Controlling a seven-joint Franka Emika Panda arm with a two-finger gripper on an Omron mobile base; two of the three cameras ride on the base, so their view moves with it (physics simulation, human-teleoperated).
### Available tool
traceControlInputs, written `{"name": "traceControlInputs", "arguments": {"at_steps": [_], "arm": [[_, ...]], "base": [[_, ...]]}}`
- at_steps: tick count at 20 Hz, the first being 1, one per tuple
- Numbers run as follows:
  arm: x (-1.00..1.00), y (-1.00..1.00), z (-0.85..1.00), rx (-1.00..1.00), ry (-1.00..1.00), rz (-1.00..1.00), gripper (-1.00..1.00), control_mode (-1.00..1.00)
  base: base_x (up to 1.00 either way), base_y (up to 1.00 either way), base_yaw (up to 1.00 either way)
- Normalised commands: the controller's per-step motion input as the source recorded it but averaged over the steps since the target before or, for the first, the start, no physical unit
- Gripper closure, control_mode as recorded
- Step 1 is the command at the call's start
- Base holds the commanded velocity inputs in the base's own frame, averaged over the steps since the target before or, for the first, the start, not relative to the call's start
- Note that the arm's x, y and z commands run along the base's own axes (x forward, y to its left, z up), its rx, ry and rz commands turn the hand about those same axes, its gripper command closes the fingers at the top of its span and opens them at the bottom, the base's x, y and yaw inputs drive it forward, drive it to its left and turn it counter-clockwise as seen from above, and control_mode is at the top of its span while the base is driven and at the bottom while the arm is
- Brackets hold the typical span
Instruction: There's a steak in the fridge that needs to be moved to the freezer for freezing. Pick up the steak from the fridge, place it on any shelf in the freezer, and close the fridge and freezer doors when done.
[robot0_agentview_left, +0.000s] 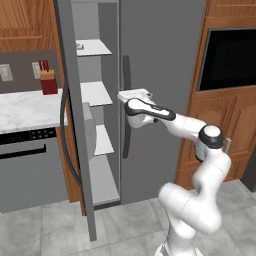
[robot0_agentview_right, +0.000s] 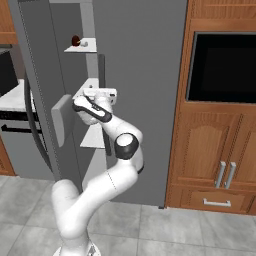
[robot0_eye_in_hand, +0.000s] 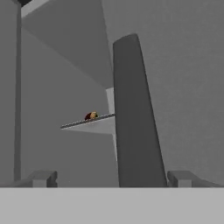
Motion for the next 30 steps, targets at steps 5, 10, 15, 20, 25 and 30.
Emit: {"name": "traceControlInputs", "arguments": {"at_steps": [5,10,15,20,25,30], "arm": [[-0.34,-0.17,0.52,0.00,-0.17,0.00,-1.00,-1.00],[-0.60,-0.13,0.52,0.00,-0.19,0.00,-1.00,-1.00],[-1.00,-0.05,0.71,-0.01,-0.03,0.00,-1.00,-1.00],[-1.00,-0.02,0.61,-0.04,0.21,0.00,-1.00,-1.00],[-1.00,0.02,0.08,0.00,0.25,0.00,-1.00,-1.00],[-1.00,0.20,0.00,0.03,0.17,0.00,-1.00,-1.00]], "base": [[0.00,0.00,0.00],[0.00,0.00,0.00],[0.00,0.00,0.00],[0.00,0.00,0.00],[0.00,0.00,0.00],[0.00,0.00,0.00]]}}
